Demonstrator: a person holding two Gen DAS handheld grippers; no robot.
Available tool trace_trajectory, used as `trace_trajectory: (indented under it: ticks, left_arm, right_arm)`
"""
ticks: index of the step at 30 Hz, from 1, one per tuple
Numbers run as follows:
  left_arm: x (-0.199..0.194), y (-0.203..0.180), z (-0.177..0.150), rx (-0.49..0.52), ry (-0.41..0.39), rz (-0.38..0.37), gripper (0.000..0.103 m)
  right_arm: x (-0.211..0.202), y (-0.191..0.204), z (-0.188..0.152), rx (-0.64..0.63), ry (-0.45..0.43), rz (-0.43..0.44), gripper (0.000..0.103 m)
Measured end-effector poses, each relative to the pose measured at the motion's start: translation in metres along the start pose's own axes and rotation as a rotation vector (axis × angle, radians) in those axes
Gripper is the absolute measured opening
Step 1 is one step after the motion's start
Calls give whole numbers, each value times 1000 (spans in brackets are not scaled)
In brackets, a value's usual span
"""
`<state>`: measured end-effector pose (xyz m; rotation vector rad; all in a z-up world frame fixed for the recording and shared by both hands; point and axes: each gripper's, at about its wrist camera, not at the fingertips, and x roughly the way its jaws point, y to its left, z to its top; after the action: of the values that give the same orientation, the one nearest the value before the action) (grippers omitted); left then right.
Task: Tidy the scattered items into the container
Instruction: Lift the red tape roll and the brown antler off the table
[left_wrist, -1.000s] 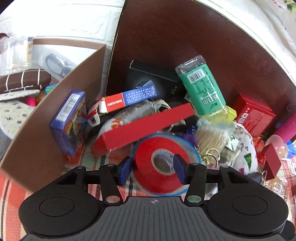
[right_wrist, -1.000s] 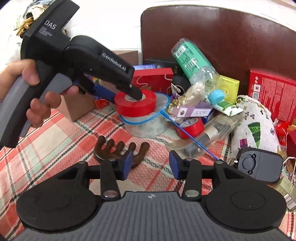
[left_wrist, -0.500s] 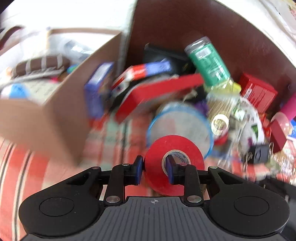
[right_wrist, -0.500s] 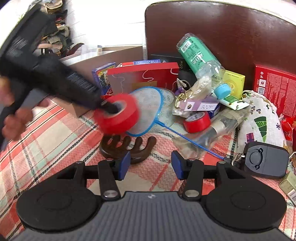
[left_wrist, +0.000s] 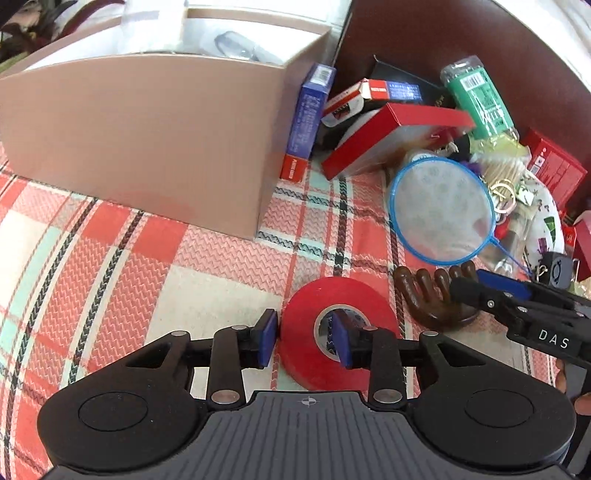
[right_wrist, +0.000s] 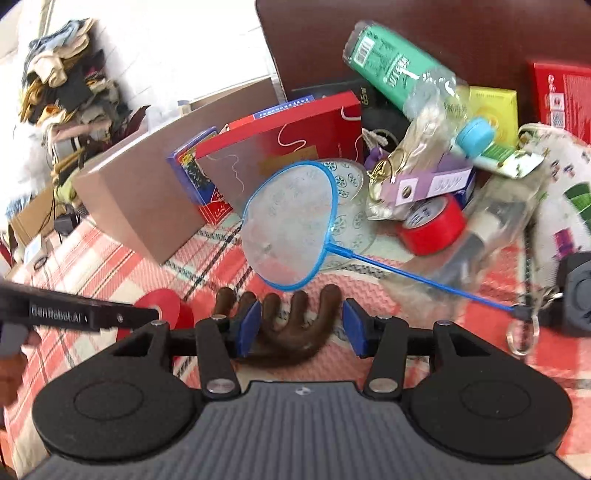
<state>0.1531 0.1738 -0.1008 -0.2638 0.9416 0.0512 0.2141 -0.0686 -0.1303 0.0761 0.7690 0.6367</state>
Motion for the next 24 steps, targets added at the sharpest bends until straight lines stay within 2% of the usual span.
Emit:
trace_trajectory:
  ticks: [1,2,4,6,10,11,12,14,16,18,19,20,22,24]
  left_arm:
    - [-1,0,-1,10,-3,11,31]
    - [-2,1,-2,11,-3,13,25]
    - [-5,5,-6,-1,3,5,25]
    - [-9,7,-10,-4,10,0,25]
    - [-12,6,-18,29,16,-12,26]
    - [-11,5,-18,37,15,-12,42]
    - [-11,3,-18,46,14,-13,42]
    - [-9,-2,-18,67,17,-16,53]
    - [-7,-8,-19,102,19,-4,54]
    - [-6,-12,-19,131,18,18,54]
    - [-6,-14,-20,144,17,30,42]
    - [-6,-14,-20,152,18,34,26]
    - [-8,-12,-20,155,23,25,25]
    - [-9,-7,-20,139,29,1,25]
  right_arm:
    - [-1,4,0,-23,9,2,31]
    - [-3,8,0,-39,16,11,30]
    - [-12,17,-4,-73,11,5,28]
    - [-25,24,-7,-99,-3,8,16]
    - [-43,31,-17,-133,14,22,16]
    - [-45,32,-19,-138,25,20,16]
    - [-45,33,-21,-134,37,31,16]
    - [-43,34,-25,-109,62,74,11]
    - [-42,39,-29,-108,69,101,12]
    - [-38,47,-29,-117,66,114,12]
    - [-37,50,-29,-122,66,117,12]
    - [-35,53,-29,-127,66,120,12]
    - [-35,58,-28,-153,60,101,13]
    - [-38,60,-28,-189,59,69,19]
